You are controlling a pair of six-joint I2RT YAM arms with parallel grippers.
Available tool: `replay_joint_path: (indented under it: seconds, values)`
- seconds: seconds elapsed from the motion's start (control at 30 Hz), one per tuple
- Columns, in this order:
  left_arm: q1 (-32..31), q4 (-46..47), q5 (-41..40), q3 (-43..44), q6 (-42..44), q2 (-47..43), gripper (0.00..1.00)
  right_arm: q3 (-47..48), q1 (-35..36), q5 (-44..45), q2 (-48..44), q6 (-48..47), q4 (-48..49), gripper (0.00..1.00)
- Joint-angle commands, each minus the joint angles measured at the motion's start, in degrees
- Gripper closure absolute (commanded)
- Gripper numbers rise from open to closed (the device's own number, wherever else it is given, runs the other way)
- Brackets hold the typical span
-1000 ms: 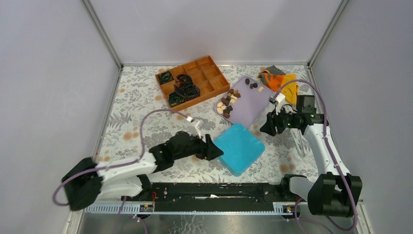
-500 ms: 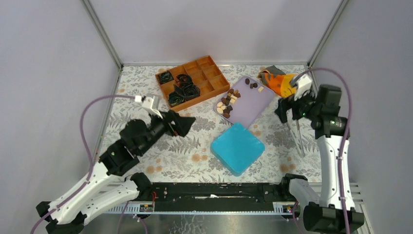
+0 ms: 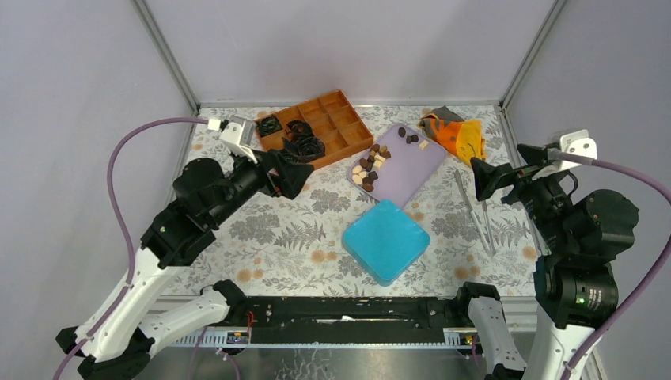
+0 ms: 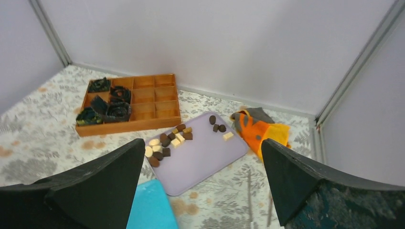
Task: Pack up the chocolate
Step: Reset both arms
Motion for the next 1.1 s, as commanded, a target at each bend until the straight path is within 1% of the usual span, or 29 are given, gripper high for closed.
replay_joint_path:
  seconds: [0.0,0.07,0.13,0.43,1.07]
  values:
    - [0.2,-4.7,0.4,3.2,2.9,-2.6,0.01,-0.9,-0.1,6.7,0.9,13.2,3.3,0.0]
    - [0.2,-5.4,0.3,3.3,3.0,-3.5,0.01,-0.6,-0.1,9.4,0.9,14.5,3.7,0.0]
    - [0.3,-5.6,0.3,3.1,3.0,-4.2,0.01,-0.6,-0.1,10.1,0.8,14.7,3.7,0.0]
    - [0.2,-4.7,-0.5,-0.9,3.7,-7.0,0.01,-2.5,-0.2,9.2,-0.1,14.4,3.4,0.0]
    - [0.2,-3.2,0.5,-4.1,3.8,-8.3,0.01,-5.5,-0.3,5.6,0.3,12.9,3.9,0.0]
